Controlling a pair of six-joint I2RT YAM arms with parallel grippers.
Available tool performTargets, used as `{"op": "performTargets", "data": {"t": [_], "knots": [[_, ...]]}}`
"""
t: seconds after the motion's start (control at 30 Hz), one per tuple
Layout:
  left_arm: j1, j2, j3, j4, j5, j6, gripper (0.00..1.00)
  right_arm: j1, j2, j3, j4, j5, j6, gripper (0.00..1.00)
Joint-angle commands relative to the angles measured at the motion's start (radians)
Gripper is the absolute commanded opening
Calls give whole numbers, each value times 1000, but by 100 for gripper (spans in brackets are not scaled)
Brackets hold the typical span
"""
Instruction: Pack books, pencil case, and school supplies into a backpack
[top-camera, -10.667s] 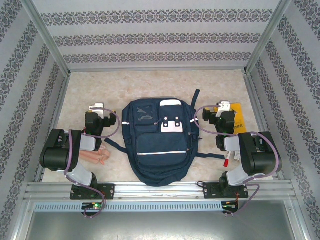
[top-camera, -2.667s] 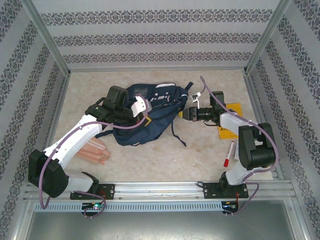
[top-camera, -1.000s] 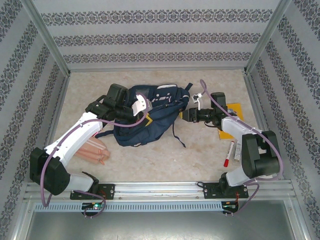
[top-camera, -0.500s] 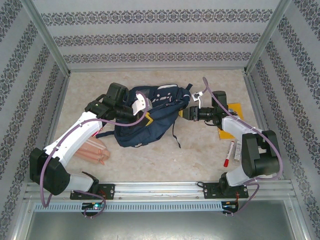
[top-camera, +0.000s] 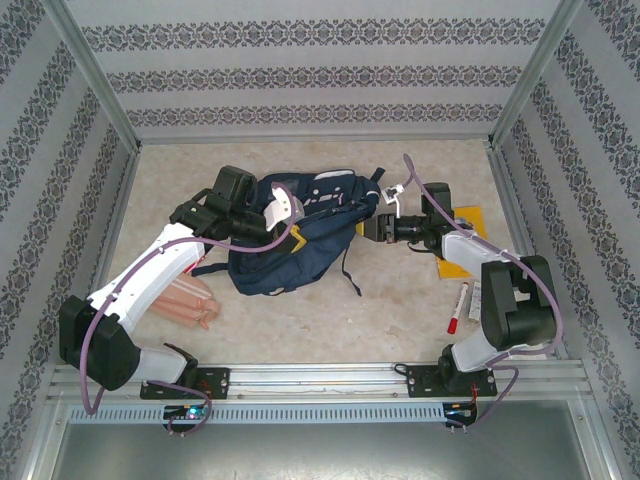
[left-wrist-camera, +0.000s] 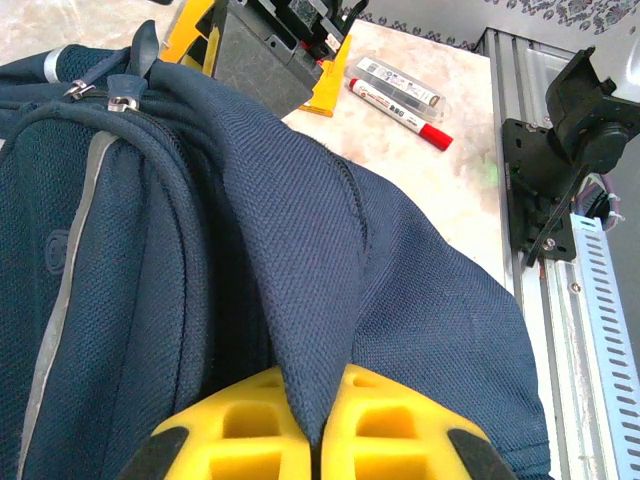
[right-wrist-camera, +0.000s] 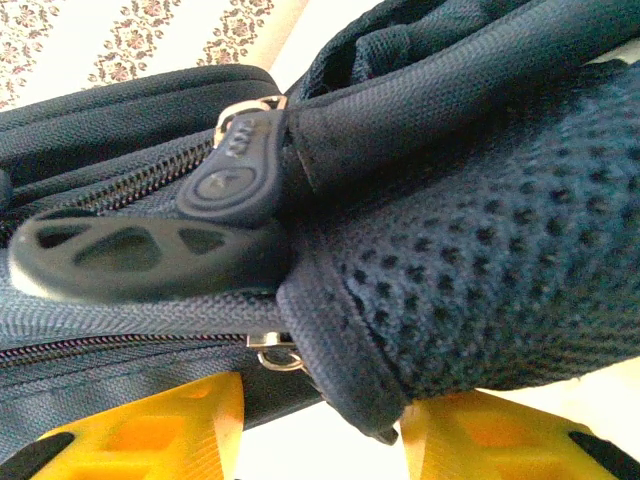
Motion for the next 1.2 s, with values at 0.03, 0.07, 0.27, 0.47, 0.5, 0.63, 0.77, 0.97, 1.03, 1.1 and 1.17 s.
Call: {"op": "performTargets", "data": {"t": [0.03, 0.07, 0.27, 0.47, 0.5, 0.63, 0.77, 0.97, 1.03, 1.1, 1.17], "knots": [[10, -46, 43, 35, 102, 15, 0, 15, 29, 22, 22, -55, -21, 40], [10, -46, 43, 36, 101, 16, 0, 17, 31, 24, 24, -67, -21, 38], [10, -39, 47, 50, 96, 10, 0, 22, -8, 19, -7, -46, -42, 23], [11, -37, 45, 40, 74, 20, 0, 18, -33, 18, -71, -4, -80, 11], [11, -36, 45, 35, 68, 23, 0, 17, -34, 20, -84, 4, -88, 9], [11, -36, 45, 17, 42, 38, 0, 17, -44, 24, -125, 23, -115, 2], [10, -32, 47, 15, 26, 39, 0, 22, -54, 31, -161, 34, -137, 0], [10, -1, 66, -18, -28, 60, 0, 75, -96, 23, -175, -33, -205, 0], [11, 13, 74, -28, -40, 77, 0, 108, -118, 28, -191, -71, -252, 0], [10, 23, 86, -40, -46, 96, 0, 125, -146, 24, -194, -88, -274, 0], [11, 31, 90, -48, -65, 120, 0, 132, -173, 21, -198, -93, -283, 0]]}}
